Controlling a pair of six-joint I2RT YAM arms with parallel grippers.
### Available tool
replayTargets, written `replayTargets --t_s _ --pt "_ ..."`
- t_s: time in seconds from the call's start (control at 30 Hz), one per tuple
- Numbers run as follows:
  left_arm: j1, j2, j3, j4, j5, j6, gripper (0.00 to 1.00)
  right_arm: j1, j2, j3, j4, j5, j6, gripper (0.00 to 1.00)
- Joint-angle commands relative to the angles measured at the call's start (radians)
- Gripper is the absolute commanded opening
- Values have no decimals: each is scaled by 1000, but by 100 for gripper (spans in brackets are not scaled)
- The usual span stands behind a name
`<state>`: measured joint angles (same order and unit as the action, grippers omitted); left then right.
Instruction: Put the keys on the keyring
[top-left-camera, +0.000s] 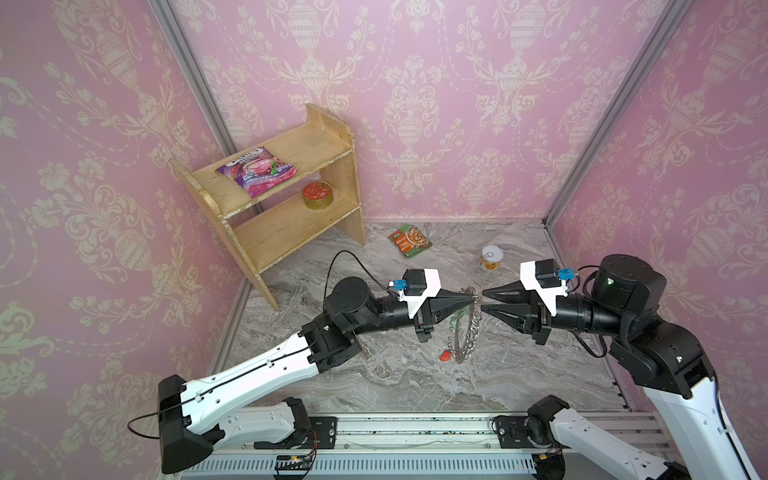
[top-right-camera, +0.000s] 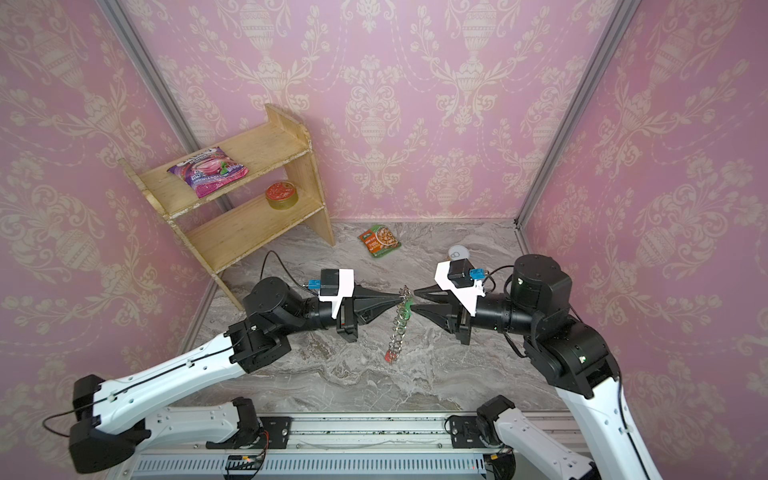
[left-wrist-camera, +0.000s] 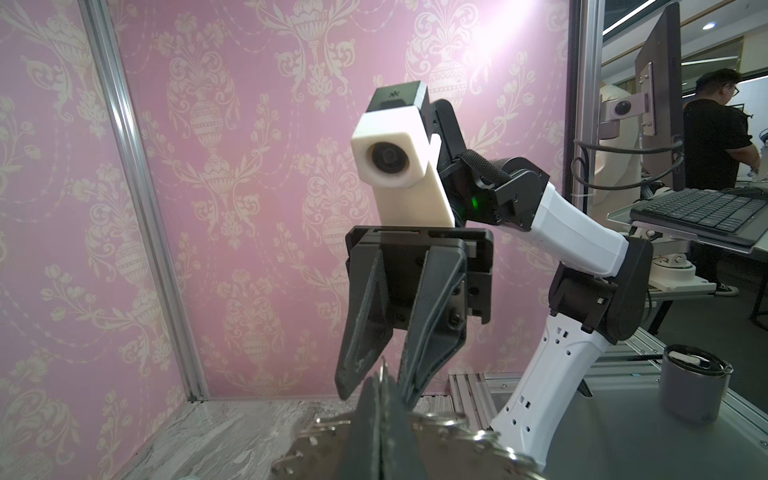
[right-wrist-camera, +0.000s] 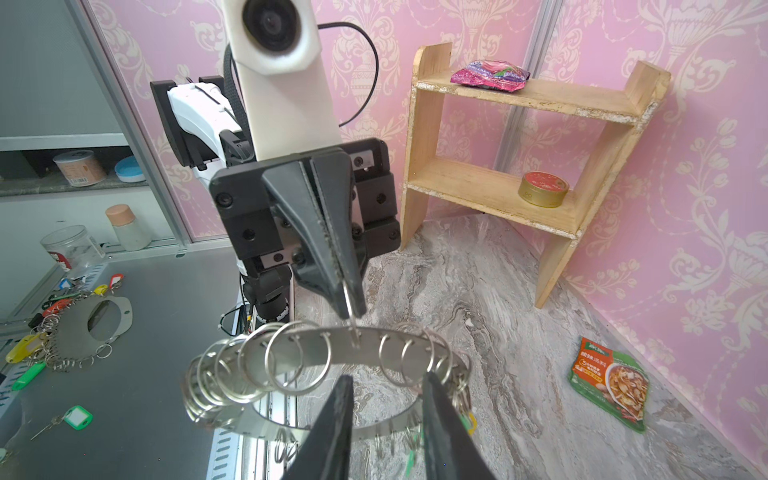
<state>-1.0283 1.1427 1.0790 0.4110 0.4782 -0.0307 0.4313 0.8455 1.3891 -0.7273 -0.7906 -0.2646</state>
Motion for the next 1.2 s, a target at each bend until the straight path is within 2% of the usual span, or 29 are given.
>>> replayTargets --t_s 0.0,0.27,0.73,1.17 --pt "19 6 -12 108 37 -66 0 -10 -16 -19 40 -37 33 29" --pt "22 22 -11 99 60 -60 0 -11 -7 -30 89 -84 70 26" --pt "23 14 -4 47 67 -22 0 -10 43 7 58 -155 55 19" --pt "24 -2 -4 17 54 3 0 -11 49 48 -29 -160 3 2"
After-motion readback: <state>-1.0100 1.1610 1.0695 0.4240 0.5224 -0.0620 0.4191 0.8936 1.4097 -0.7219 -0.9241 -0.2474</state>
